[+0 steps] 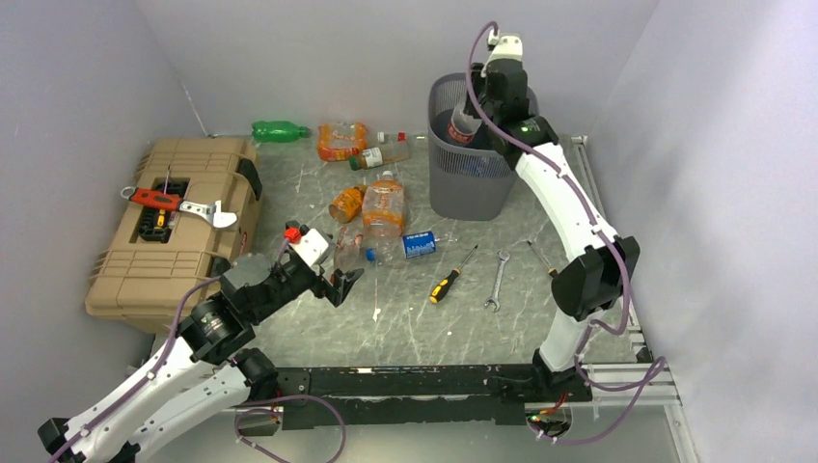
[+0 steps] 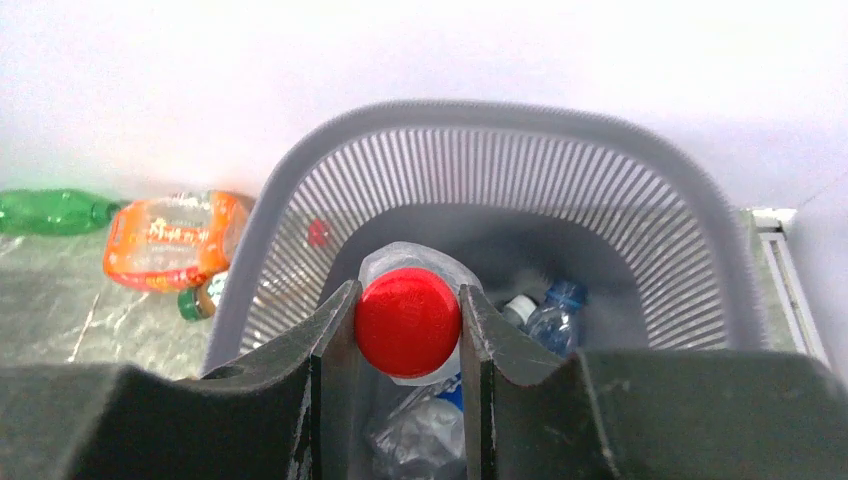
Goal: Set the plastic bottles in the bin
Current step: Place the plastic bottle in the trash bin.
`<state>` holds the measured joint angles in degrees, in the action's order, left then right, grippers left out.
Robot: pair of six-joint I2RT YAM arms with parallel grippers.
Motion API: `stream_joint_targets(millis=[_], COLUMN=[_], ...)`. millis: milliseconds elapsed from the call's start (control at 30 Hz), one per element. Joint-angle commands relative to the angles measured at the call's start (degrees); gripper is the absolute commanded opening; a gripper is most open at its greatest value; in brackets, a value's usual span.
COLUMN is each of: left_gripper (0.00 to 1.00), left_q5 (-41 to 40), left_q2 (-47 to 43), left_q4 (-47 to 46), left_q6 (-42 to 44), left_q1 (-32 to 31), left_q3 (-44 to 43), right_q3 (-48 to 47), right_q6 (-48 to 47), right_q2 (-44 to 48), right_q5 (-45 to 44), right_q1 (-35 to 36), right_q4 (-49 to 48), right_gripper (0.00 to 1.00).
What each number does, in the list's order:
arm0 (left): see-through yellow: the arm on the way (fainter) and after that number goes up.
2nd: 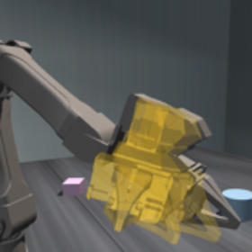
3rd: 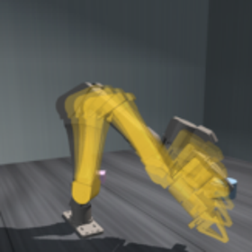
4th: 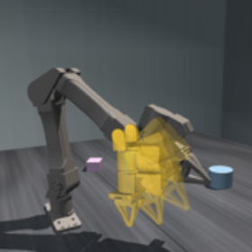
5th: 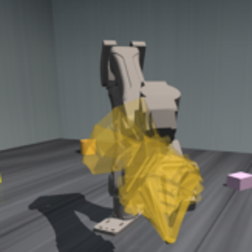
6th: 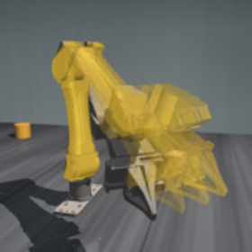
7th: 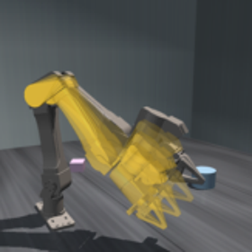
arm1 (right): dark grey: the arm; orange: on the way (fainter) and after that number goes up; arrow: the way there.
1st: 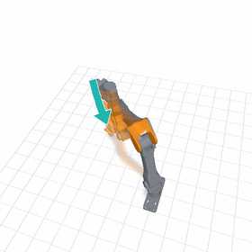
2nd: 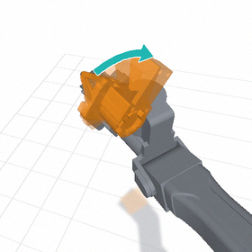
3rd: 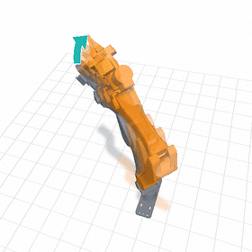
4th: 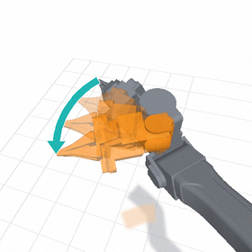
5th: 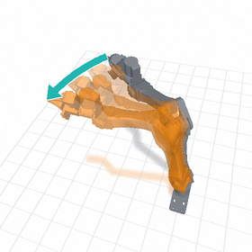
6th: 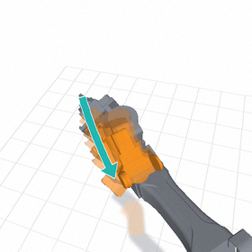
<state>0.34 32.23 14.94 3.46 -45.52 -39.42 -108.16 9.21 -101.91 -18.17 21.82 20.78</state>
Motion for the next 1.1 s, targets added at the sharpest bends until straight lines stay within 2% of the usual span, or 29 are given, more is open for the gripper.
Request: stream_joint_targets(millis=[0,567,600,700,733,867,1000,1067], left_gripper=[0.99,0.99,0.99,0.99,0.99,0.99,1.0,0.99], left_q5=[0.62,0.76,0.83,0.76,0.83,1.18,0.79,0.62], left_q2=[0.38,0.04,0.11,-0.05,-0.06,0.41,0.36,0.03], left_q4=[-0.44,-0.53,-0.48,-0.47,-0.62,-0.72,-0.42,-0.5], left_q6=[0.58,0.89,0.92,0.93,0.86,1.02,1.01,1.02], left_q1=[-0.04,-0.08,-0.1,-0.1,-0.05,-0.05,-0.09,-0.09], left_q3=[-1.01,-0.82,-0.83,-0.71,-0.62,-0.72,-0.96,-0.77], right_q3=[-3.41,-3.22,-1.99,8.85,8.69,-2.33,-11.95,-12.24], right_q6=[0.9,3.1,3.76,4.91,5.68,6.4,5.8,5.71], right_q2=[-3.64,-9.85,-8.86,-0.74,-0.14,-3.81,-9.82,-11.84], right_q5=[0.0,2.77,2.69,6.46,8.21,12.61,12.98,12.65], right_q1=[-2.32,-3.17,-3.21,-3.32,-3.41,-3.02,-3.01,-3.02], right_q4=[4.97,6.39,5.35,-7.41,-7.73,0.1,8.34,10.75], right_gripper=[0.0,0.0,0.0,0.0,0.0,0.0,0.0,0.0])
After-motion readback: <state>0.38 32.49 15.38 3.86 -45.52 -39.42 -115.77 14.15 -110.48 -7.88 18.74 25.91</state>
